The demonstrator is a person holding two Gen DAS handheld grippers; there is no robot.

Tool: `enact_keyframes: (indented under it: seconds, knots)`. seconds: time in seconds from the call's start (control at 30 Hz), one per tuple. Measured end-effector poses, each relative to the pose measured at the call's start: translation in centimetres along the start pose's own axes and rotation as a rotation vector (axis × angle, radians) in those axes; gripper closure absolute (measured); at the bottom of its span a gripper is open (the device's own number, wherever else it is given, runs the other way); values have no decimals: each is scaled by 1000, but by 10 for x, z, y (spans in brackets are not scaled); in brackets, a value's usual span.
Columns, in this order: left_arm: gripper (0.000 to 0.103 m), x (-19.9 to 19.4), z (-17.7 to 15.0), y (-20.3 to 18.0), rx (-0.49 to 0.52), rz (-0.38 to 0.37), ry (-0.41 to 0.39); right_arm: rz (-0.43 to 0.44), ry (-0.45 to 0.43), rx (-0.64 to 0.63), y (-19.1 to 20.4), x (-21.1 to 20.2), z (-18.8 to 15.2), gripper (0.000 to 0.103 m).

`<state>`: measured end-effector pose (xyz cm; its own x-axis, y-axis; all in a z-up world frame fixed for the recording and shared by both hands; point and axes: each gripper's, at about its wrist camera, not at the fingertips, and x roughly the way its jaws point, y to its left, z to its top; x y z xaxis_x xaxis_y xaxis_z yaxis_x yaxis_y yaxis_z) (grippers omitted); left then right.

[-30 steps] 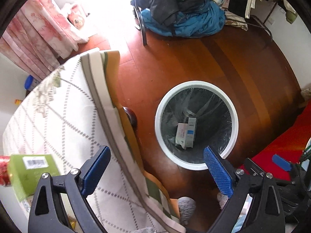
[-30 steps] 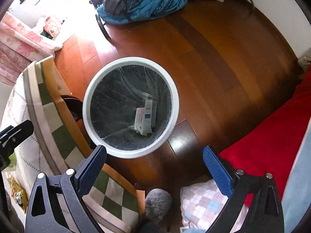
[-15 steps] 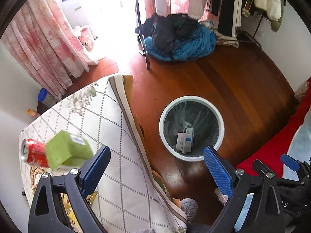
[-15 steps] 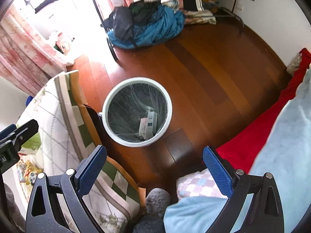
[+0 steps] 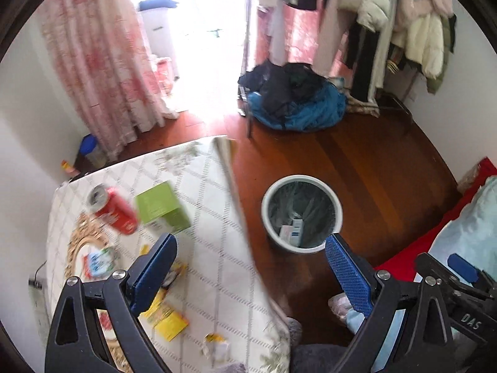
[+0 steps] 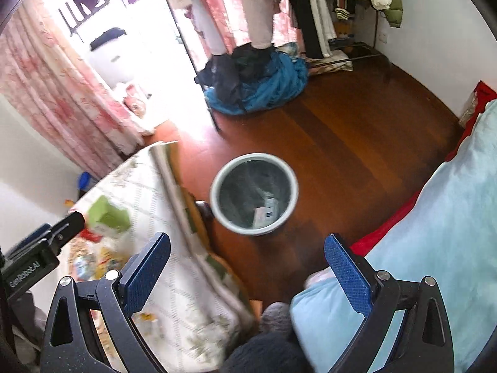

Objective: Collect trash
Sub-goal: 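Move both open tools back over the table, then grasp the crumpled paper wrapper with the right tool while the left tool grasps the clear plastic cup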

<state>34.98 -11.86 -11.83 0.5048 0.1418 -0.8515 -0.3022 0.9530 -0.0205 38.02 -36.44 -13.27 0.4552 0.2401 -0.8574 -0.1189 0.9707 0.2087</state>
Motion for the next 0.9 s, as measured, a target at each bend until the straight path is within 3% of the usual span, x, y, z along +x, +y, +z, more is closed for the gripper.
enact_keyframes:
  seconds: [0.23, 0.37, 0.53, 0.7, 0.9]
  knots:
    - [5, -31, -71, 99, -116, 113, 17, 117, 87, -32, 63, -3, -59, 2]
    - [5, -29, -126, 167, -190, 212, 81, 160, 202, -98, 121, 32, -109, 2]
    - [6, -10, -204, 253, -326, 280, 193, 135, 297, -182, 177, 82, -159, 3]
    - [6, 11, -249, 300, -401, 285, 232, 40, 360, -206, 204, 126, -188, 6]
    - [6, 31, -273, 319, -411, 210, 257, -27, 401, -164, 199, 156, -206, 24]
